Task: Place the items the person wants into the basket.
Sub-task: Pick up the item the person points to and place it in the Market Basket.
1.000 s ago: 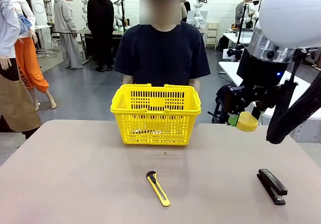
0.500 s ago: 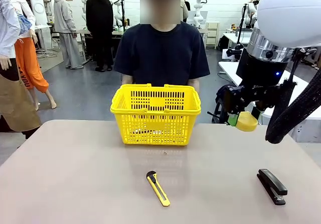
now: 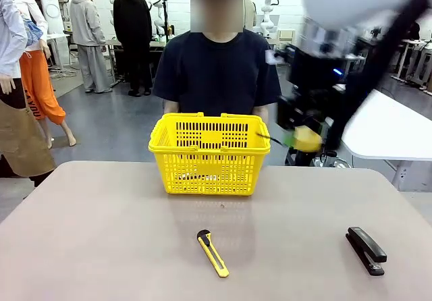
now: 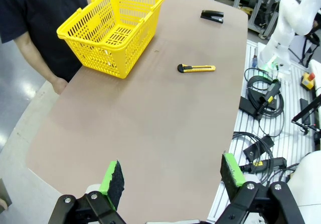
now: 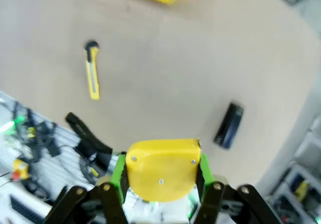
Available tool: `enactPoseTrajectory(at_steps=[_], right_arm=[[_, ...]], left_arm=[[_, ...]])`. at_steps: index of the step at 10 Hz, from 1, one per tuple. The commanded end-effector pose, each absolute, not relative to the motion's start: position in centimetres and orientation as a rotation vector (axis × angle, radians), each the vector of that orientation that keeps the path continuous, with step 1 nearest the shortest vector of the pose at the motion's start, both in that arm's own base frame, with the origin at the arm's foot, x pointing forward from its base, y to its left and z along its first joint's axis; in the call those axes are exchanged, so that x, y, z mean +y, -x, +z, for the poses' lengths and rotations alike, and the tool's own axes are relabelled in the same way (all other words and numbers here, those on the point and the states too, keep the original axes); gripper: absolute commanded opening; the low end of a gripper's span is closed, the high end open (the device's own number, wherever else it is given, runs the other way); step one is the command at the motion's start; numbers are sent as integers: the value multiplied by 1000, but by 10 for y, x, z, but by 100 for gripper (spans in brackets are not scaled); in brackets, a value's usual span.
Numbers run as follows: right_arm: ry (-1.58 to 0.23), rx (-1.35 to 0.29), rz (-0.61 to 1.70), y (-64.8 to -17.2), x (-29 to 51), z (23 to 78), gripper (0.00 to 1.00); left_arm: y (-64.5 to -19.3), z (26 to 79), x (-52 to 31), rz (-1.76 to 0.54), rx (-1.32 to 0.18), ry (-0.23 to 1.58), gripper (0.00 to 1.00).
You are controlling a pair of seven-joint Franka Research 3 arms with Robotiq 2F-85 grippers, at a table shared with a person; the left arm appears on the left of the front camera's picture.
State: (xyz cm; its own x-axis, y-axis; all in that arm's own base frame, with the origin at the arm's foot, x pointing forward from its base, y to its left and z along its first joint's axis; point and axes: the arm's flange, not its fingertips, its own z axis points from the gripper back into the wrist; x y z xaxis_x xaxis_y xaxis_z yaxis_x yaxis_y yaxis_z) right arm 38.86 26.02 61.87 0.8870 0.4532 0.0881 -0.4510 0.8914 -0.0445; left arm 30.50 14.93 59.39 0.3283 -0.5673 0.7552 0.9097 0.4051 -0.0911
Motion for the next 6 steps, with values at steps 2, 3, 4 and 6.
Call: enactPoseTrajectory(at_steps=[2,3,4,6], right_arm=[[38,-59,707,-511,382,685,65],[32,-70,739,-540,411,674,65],[25,-131,775,-561,431,655,65],[27,-190,725,-592,452,609,65]], left_arm=[[-304,595,151,-1048,-730,579,100],[-304,595,151,-1048,-730,579,100],[-304,595,151,-1048,-730,579,100],[-304,595,151,-1048,-730,579,100]])
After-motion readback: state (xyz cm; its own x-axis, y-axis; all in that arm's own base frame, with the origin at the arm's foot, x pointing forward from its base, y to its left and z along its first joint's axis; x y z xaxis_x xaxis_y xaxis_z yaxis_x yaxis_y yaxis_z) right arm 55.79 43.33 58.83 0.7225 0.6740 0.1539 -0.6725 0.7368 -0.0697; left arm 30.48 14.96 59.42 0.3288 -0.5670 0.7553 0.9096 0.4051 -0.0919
